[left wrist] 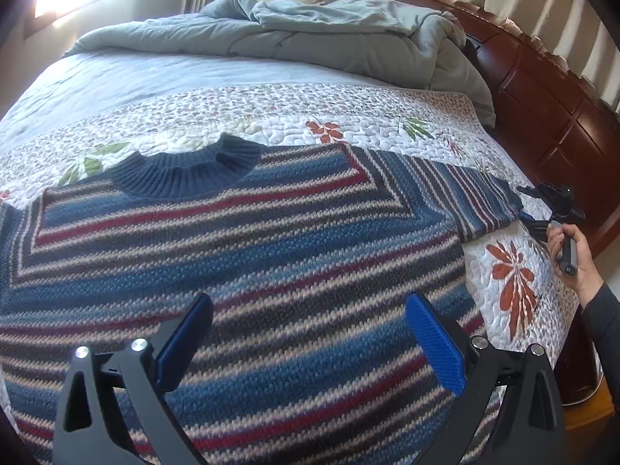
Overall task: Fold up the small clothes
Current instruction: 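Grasp the cuff of one striped sleeve with the right gripper, then fold the sleeve across the sweater body with the right gripper, then release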
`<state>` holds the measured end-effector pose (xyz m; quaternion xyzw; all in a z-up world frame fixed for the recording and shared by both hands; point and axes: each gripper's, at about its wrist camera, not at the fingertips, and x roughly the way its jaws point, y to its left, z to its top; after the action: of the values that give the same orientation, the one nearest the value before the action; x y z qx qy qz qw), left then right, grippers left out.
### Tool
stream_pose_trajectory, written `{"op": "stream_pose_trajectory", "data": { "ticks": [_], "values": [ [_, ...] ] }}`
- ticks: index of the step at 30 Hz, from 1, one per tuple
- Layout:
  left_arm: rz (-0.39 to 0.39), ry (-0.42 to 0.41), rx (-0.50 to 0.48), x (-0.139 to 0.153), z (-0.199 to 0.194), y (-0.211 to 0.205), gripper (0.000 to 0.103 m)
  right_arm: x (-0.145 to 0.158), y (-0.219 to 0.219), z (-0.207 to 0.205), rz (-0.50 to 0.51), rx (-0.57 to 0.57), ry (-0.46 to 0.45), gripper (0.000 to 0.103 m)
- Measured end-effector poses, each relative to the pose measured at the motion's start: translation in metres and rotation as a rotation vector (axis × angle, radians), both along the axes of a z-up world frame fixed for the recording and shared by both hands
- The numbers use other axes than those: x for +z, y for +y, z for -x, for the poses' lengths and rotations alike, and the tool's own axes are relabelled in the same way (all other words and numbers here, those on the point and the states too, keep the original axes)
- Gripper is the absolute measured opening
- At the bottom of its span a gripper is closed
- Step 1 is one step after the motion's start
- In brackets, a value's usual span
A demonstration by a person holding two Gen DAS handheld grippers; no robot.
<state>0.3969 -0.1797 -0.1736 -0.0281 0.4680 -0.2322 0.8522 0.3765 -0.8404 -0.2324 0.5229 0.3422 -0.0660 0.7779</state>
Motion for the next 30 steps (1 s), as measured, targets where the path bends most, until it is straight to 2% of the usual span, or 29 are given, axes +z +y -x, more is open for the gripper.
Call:
{"op": "stream_pose_trajectory", "data": {
  "ticks": [1,2,3,4,8,11,17,20,24,26,30],
  "values": [
    [0.011,0.006,0.0,-0.001,-0.006,-0.002,0.099,0.001,0.002,-0.003,0.013,0.012,0.01,0.038],
    [0.022,0.014,0.002,-0.002,-0.012,-0.003,0.099,0.002,0.003,-0.008,0.021,0.021,0.015,0.03],
    [0.031,0.027,0.015,-0.004,-0.021,-0.004,0.099,0.003,0.005,-0.01,0.025,0.024,0.016,0.016],
    [0.04,0.038,0.027,-0.006,-0.029,-0.004,0.099,0.006,0.007,-0.013,0.032,0.028,0.016,0.014],
    [0.051,0.097,0.054,-0.018,-0.056,-0.003,0.099,0.036,0.029,-0.022,0.128,0.06,-0.016,0.013],
    [0.084,0.148,0.07,-0.023,-0.068,0.007,0.099,0.077,0.07,-0.032,0.251,0.125,-0.06,0.012],
    [0.098,0.133,0.088,-0.006,-0.067,0.04,0.099,0.151,0.199,-0.063,0.558,0.297,-0.113,0.012],
    [0.122,0.121,0.104,0.007,-0.064,0.062,0.099,0.173,0.289,-0.077,0.797,0.394,-0.112,0.012],
    [0.141,0.083,0.121,0.027,-0.06,0.101,0.099,0.174,0.396,-0.082,1.003,0.528,-0.13,0.012],
    [0.153,0.075,0.141,0.032,-0.058,0.122,0.099,0.161,0.464,-0.085,1.113,0.618,-0.126,0.012],
    [0.178,0.08,0.202,0.033,-0.056,0.164,0.099,0.117,0.562,-0.089,1.232,0.784,-0.087,0.011]
  ]
}}
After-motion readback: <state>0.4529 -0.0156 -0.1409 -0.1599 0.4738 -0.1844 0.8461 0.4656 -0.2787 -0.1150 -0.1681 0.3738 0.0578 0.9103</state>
